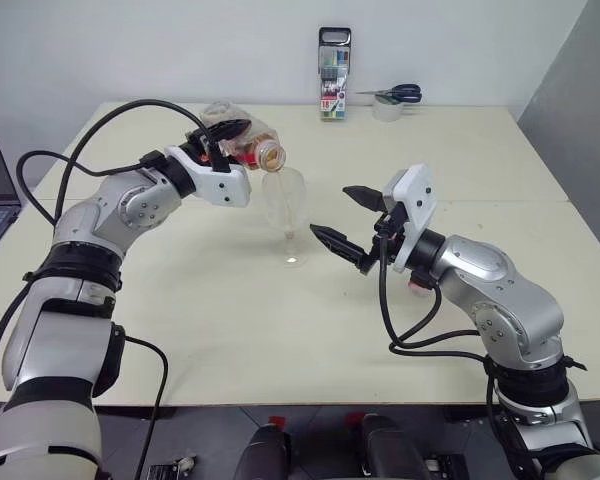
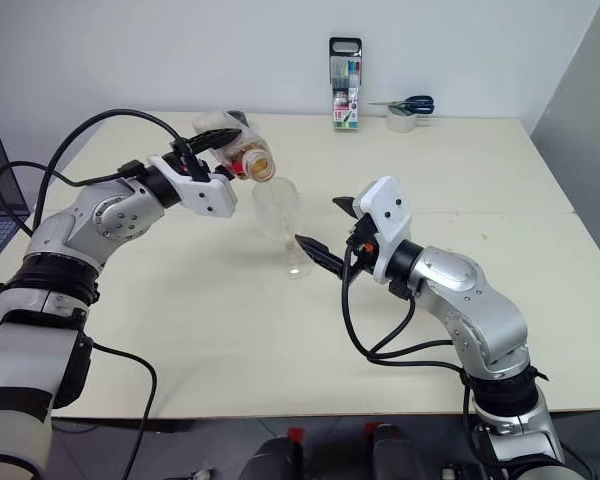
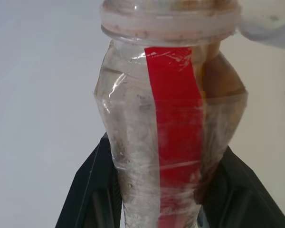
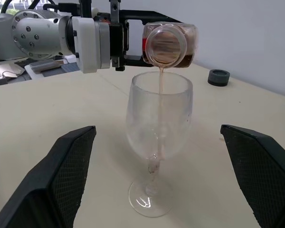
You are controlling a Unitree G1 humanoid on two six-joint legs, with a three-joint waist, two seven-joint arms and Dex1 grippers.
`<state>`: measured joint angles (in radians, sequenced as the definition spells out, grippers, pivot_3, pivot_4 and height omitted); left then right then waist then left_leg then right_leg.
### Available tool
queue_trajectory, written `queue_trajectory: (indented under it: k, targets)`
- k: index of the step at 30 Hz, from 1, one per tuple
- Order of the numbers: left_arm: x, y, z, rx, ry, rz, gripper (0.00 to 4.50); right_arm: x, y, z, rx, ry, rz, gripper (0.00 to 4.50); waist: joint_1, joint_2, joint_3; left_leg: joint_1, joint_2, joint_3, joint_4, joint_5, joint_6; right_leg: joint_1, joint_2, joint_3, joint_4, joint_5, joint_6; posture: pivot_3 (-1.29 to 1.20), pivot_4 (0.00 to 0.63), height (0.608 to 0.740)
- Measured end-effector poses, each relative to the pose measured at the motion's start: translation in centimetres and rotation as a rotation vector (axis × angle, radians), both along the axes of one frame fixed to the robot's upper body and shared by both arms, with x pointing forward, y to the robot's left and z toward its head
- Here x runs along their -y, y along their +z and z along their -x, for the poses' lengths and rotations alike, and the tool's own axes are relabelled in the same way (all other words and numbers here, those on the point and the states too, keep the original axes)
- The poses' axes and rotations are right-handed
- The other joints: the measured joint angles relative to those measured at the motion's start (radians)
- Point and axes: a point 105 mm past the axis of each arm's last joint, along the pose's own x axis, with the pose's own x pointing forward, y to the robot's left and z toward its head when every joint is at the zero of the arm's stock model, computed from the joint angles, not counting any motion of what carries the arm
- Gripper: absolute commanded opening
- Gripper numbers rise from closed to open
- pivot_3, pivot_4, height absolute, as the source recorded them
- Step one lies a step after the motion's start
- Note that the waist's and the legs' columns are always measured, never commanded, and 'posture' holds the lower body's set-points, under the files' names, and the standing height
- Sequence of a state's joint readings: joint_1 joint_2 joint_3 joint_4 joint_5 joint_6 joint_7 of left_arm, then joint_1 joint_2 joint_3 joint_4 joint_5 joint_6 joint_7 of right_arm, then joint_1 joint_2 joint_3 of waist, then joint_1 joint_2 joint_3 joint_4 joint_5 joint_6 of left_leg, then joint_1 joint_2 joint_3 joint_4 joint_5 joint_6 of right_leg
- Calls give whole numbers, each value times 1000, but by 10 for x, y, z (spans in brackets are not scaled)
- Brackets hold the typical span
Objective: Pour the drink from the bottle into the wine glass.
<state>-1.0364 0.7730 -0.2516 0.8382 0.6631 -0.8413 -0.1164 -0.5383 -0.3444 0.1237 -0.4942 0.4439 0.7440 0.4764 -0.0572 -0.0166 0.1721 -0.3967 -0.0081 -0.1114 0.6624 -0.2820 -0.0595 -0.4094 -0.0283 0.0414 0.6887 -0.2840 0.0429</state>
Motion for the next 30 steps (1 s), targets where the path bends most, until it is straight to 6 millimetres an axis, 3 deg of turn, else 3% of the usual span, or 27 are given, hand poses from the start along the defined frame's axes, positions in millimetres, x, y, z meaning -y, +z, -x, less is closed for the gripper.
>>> queue_trajectory:
  k: [30]
  targets:
    - [-4,9,-4,69,22,-48,1734,-9,-7,3,-13,10,-16,4500,0,0,0,0,0,0,0,0,0,-1,0,0,1,0,0,0,150,740]
